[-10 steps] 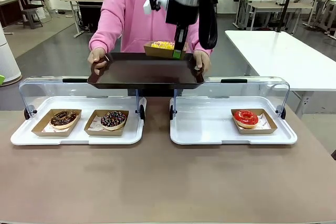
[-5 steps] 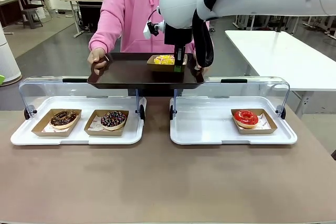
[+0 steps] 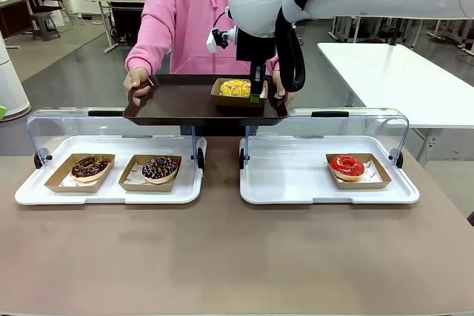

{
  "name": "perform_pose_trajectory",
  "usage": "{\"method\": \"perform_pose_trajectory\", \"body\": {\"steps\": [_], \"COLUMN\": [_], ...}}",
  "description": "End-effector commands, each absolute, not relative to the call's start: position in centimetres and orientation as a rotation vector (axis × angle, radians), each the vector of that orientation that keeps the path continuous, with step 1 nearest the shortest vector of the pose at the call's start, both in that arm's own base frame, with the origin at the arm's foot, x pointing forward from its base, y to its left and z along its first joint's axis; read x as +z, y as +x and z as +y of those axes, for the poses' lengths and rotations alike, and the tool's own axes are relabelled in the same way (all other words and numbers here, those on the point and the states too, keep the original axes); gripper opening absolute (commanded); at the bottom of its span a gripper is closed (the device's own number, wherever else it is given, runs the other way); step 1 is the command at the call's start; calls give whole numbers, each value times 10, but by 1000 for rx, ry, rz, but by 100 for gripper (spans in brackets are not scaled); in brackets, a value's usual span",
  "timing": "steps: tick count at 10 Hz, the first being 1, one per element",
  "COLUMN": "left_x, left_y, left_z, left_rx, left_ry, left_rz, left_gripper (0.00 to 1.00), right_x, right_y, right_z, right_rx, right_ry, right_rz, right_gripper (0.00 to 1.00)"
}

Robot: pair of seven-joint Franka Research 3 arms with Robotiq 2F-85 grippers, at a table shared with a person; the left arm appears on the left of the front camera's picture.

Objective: Provide the desired donut to the person.
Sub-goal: Place the picked Paper togo box onto the Handle tray extended by the person.

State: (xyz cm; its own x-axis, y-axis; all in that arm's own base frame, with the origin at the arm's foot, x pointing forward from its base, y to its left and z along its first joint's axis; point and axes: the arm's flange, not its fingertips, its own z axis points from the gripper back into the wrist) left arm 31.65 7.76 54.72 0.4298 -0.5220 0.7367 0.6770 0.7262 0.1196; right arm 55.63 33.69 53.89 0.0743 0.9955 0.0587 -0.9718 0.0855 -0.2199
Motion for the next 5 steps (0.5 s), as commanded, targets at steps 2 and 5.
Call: {"method": "perform_pose_trajectory", "body": {"steps": [2,5], "left_x": [547,547], "left_y": [317,317], "left_z": [79,79], "left_rx": [-752,-752], "left_ry": [-213,-213], "left_rz": [-840,-840], "left_gripper": [100,100], "right_x": [546,553], "right_y": [552,548], "right_z": [332,330], "right_rx": [1512,1536], "right_ry": [-69,-30], "right_rz": [-163,-163], "right_gripper": [85,100]}}
